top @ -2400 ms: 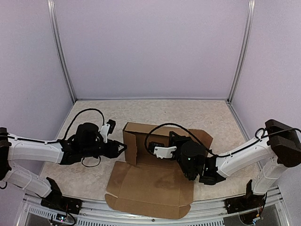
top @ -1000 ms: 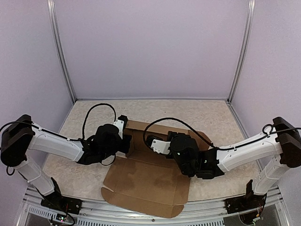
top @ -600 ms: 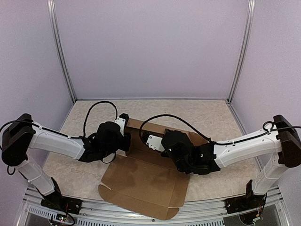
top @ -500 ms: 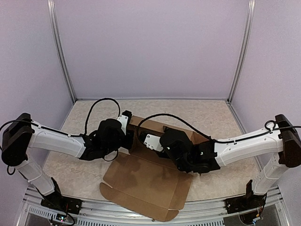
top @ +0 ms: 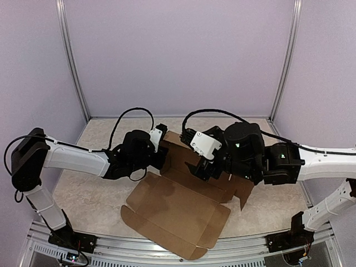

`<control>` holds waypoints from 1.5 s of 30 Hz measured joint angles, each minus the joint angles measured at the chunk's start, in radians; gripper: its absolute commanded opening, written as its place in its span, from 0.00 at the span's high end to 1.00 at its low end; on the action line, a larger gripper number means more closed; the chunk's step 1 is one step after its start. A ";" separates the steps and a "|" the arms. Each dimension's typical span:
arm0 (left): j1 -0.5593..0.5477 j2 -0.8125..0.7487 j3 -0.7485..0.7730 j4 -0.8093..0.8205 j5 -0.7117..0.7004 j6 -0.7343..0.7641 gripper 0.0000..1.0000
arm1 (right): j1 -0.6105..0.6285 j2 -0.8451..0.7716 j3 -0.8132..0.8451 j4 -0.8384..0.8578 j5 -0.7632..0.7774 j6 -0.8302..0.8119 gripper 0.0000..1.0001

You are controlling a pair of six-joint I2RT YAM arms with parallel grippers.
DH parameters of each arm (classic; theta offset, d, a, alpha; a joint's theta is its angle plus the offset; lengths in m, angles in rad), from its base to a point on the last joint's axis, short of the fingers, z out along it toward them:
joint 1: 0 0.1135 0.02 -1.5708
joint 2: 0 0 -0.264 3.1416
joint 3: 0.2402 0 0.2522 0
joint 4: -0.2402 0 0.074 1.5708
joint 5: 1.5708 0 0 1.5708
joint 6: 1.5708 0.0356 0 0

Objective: Fold the paper box

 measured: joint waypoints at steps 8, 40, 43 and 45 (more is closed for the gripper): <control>0.026 0.043 0.053 -0.004 0.122 0.062 1.00 | -0.148 -0.028 0.103 -0.084 -0.154 0.166 0.10; 0.022 0.238 0.133 0.195 0.366 0.275 0.93 | -0.369 0.229 0.191 0.056 -0.414 0.541 1.00; 0.027 0.247 0.133 0.197 0.375 0.274 0.92 | -0.369 0.251 0.182 0.070 -0.414 0.551 1.00; 0.032 0.252 0.133 0.197 0.388 0.273 0.92 | -0.369 0.261 0.172 0.080 -0.415 0.556 1.00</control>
